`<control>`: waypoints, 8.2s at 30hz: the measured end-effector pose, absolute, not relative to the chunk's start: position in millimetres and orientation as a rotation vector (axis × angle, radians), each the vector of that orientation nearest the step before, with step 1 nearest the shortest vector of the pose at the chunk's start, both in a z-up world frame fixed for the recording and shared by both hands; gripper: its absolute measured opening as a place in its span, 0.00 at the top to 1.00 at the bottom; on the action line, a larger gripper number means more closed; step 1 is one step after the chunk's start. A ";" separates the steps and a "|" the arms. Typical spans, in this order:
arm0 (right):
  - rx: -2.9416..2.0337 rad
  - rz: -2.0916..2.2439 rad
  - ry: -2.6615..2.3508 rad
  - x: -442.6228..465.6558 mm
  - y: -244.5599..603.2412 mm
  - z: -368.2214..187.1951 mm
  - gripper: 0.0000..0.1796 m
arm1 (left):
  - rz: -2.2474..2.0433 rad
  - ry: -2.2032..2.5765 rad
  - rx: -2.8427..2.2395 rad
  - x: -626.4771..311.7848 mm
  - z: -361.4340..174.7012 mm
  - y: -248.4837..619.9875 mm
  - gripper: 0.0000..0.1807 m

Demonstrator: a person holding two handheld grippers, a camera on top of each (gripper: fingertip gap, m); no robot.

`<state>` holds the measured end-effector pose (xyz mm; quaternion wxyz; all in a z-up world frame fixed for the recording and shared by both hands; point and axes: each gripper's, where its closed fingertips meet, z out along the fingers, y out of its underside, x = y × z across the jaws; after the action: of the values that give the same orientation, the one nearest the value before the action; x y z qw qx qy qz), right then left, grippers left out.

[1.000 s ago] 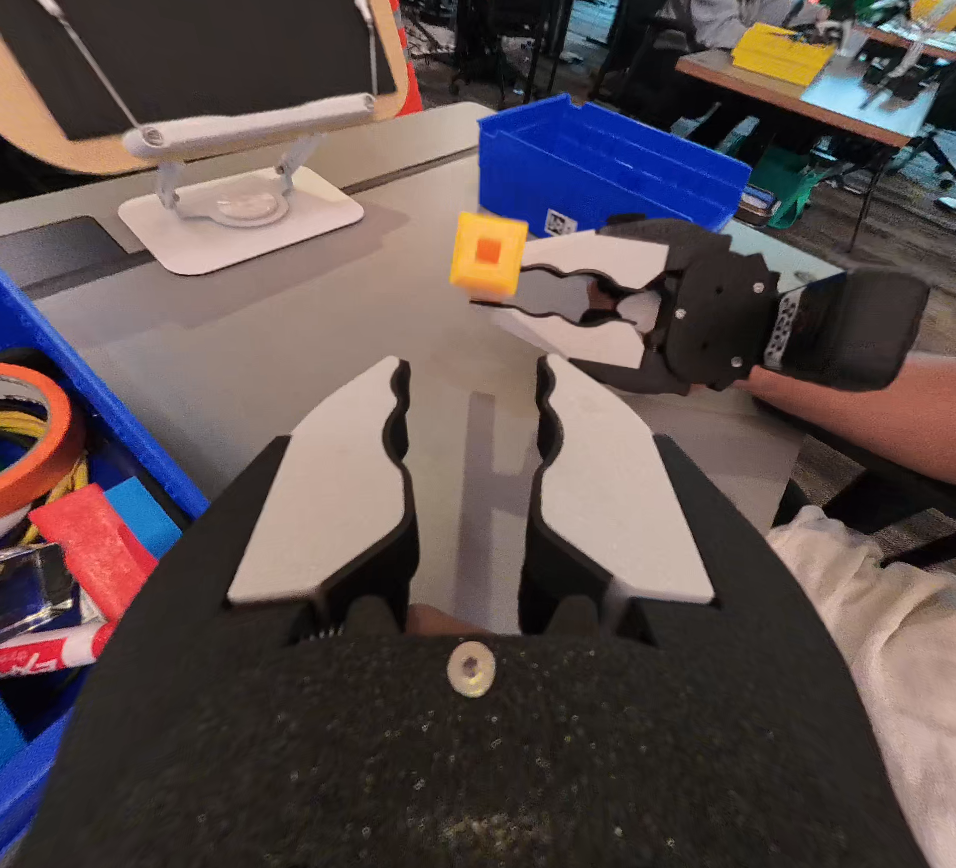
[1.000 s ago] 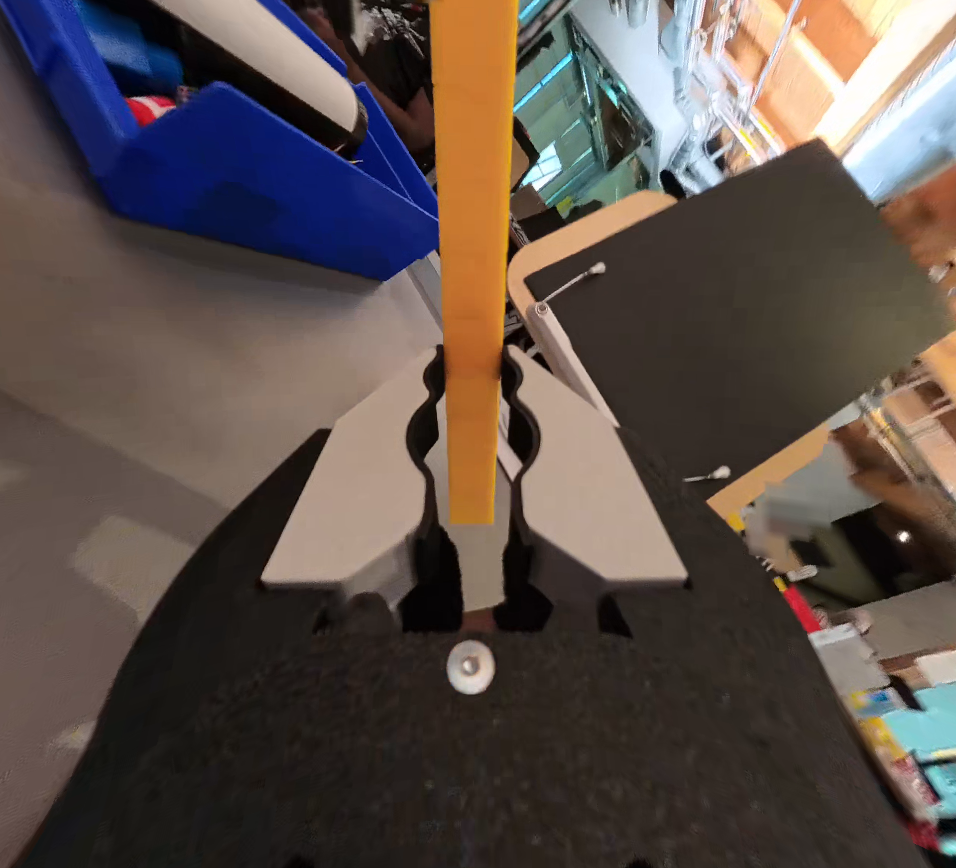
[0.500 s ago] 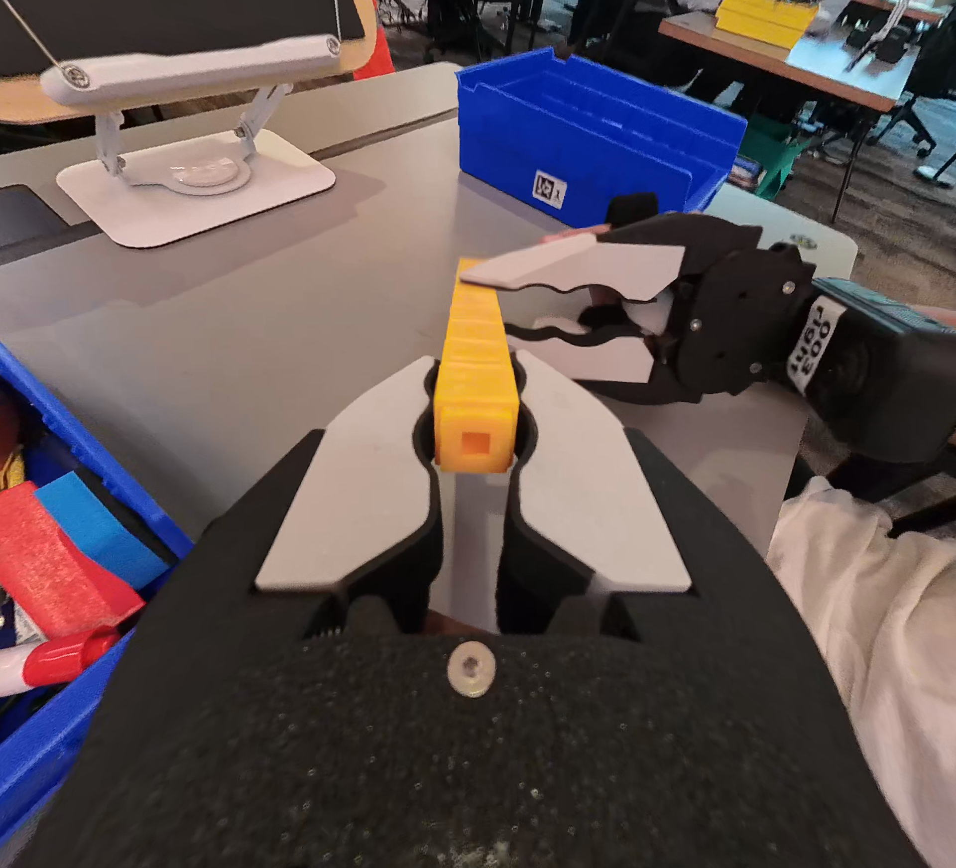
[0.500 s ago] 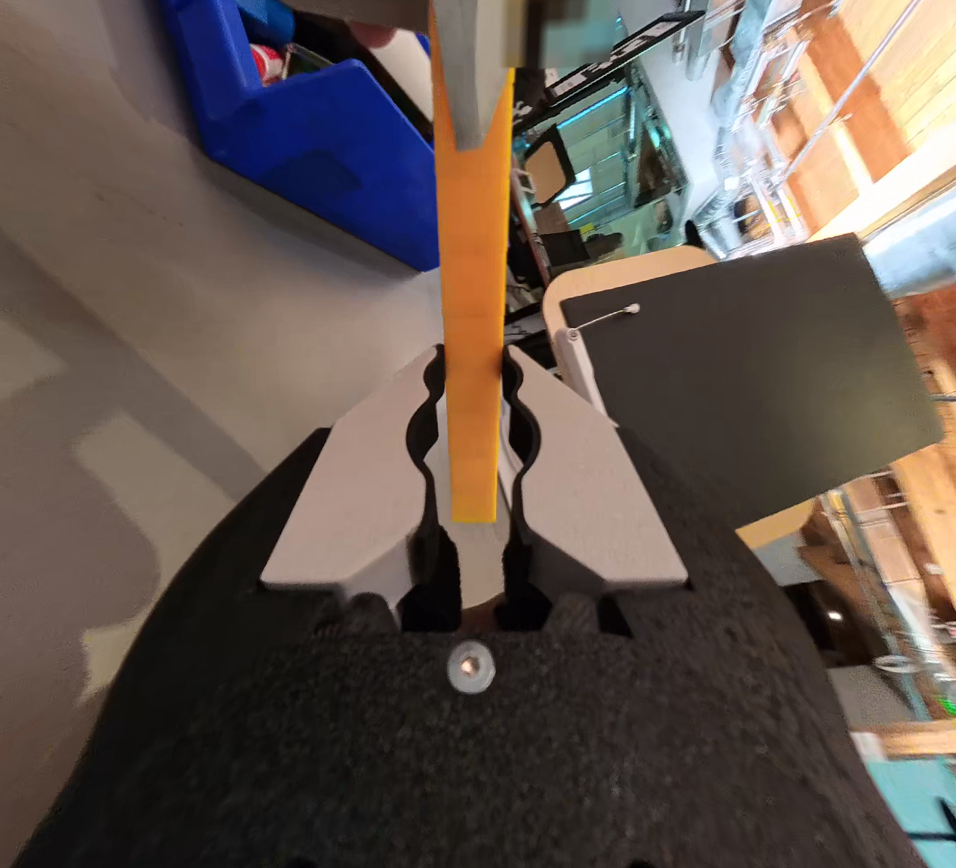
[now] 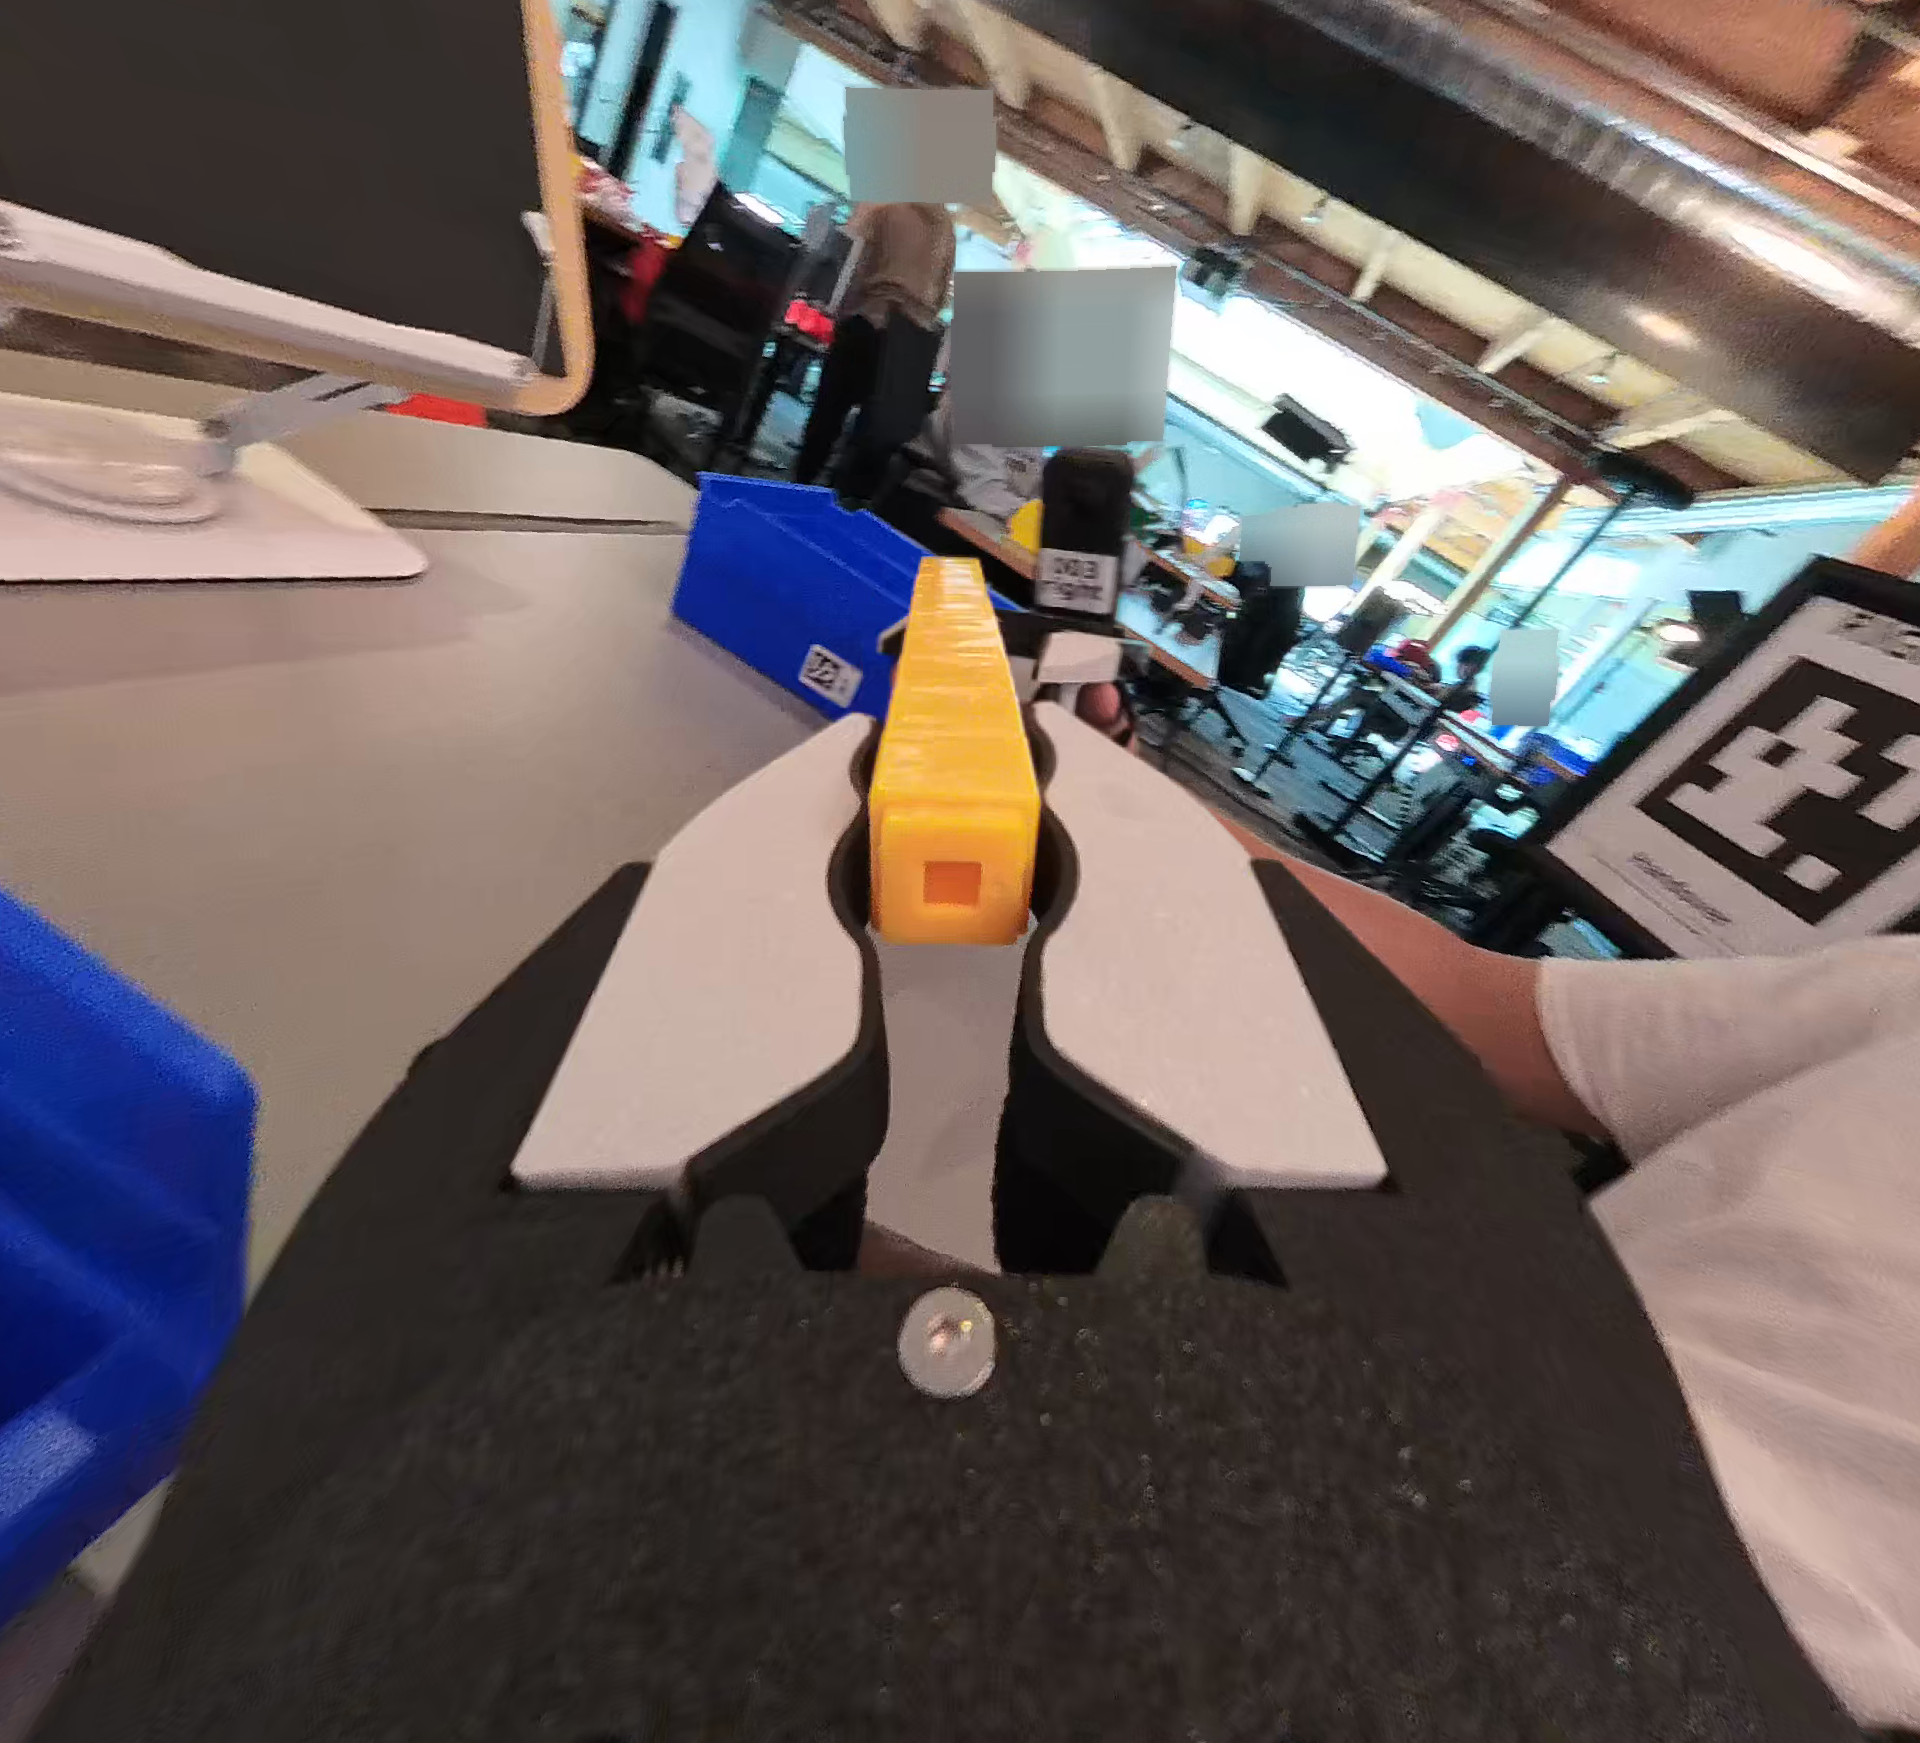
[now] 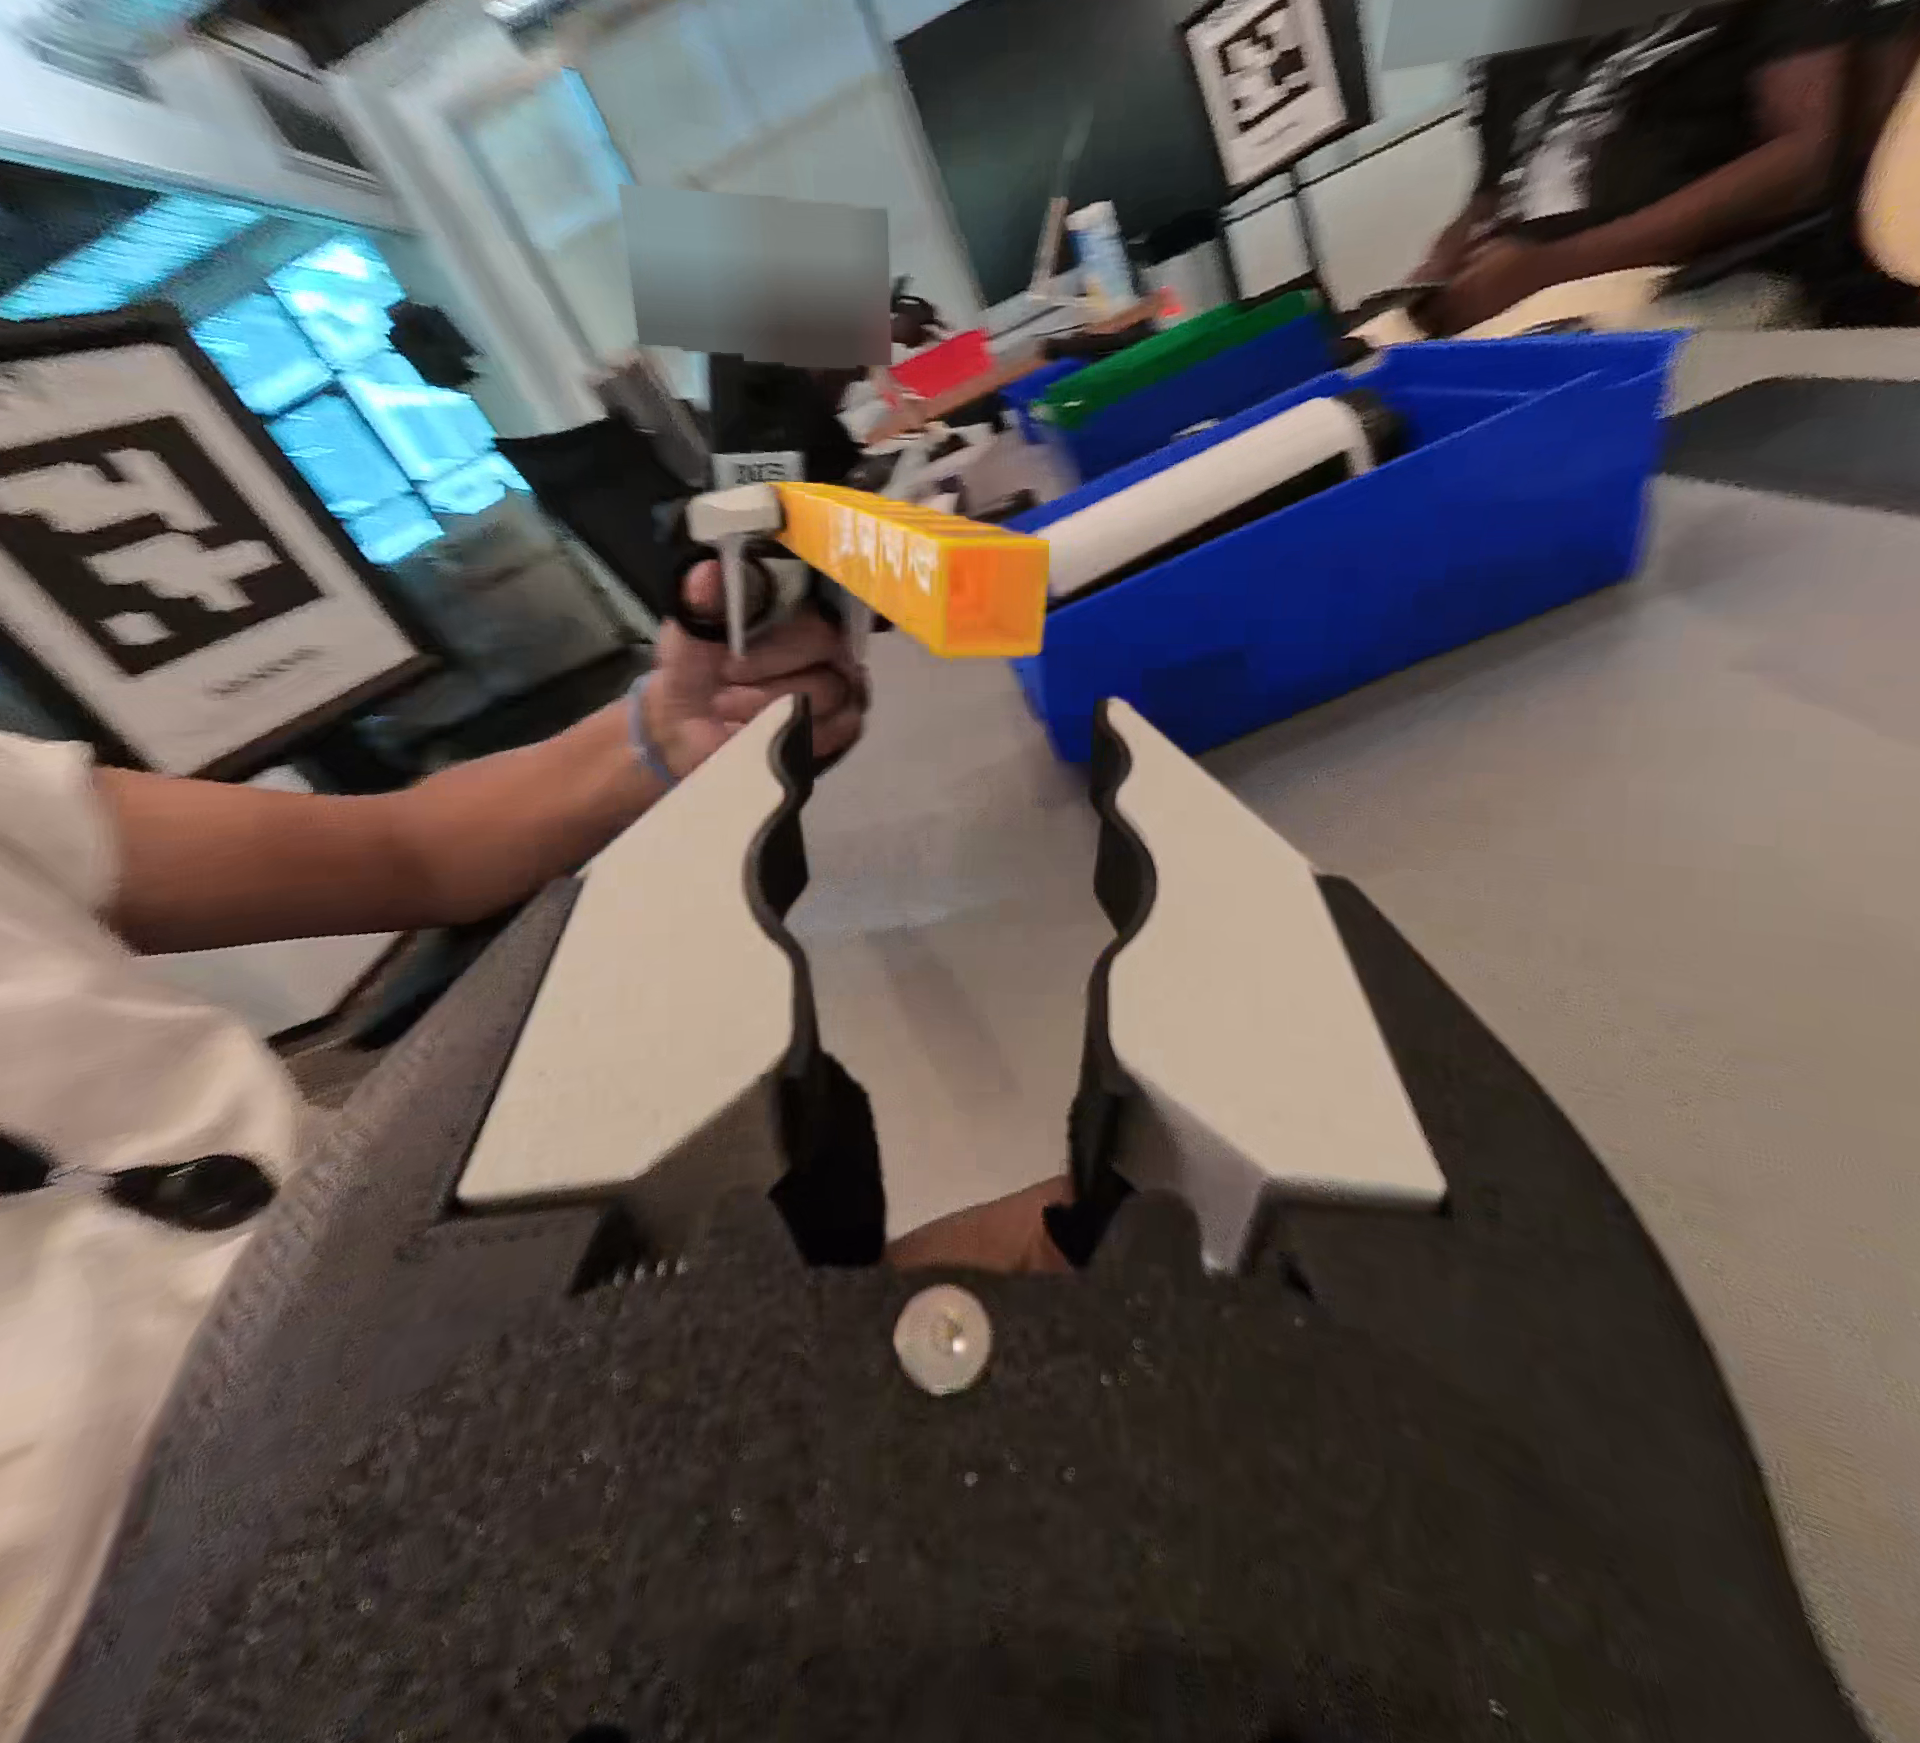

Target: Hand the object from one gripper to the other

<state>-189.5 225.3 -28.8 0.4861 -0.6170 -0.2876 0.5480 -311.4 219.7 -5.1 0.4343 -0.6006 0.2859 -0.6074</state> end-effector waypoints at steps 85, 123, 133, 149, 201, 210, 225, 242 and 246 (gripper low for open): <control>-1.163 -0.834 -1.398 -204.4 274.4 -74.8 0.88 | 0.560 1.224 -1.366 -308.0 -92.1 266.8 0.80; -1.498 1.416 -0.942 -283.3 172.7 -57.8 0.77 | -1.305 0.805 -1.411 -268.3 -22.4 191.9 0.88; -1.038 -0.297 -0.978 -275.9 208.3 -42.0 0.62 | -1.373 0.396 -1.466 -301.8 1.1 230.5 0.88; -0.519 -0.978 -1.023 -286.4 204.8 -22.6 0.87 | -1.605 0.292 -1.627 -284.2 -12.4 226.2 0.88; -1.668 1.535 -0.911 -263.8 179.5 -62.3 0.68 | -1.448 0.766 -1.448 -282.5 -2.2 214.8 0.88; -1.635 1.351 -1.158 -286.7 169.4 -91.9 0.86 | -1.271 0.922 -1.489 -255.6 -16.3 194.2 0.88; -1.568 1.364 -1.208 -286.1 158.8 -99.0 0.88 | -1.084 1.053 -1.477 -234.7 -26.6 177.0 0.88; -1.851 0.389 -0.439 -82.3 270.9 34.1 0.88 | -0.736 0.870 -1.637 -264.4 -56.6 234.9 0.80; -2.008 0.128 -0.171 33.2 278.2 49.4 0.88 | -0.597 0.875 -1.664 -280.6 -78.4 244.6 0.82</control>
<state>33.2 278.2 49.4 0.5322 -0.8419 -0.0715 0.0535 -280.6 244.6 -78.4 0.5518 -0.7034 0.3701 -0.2525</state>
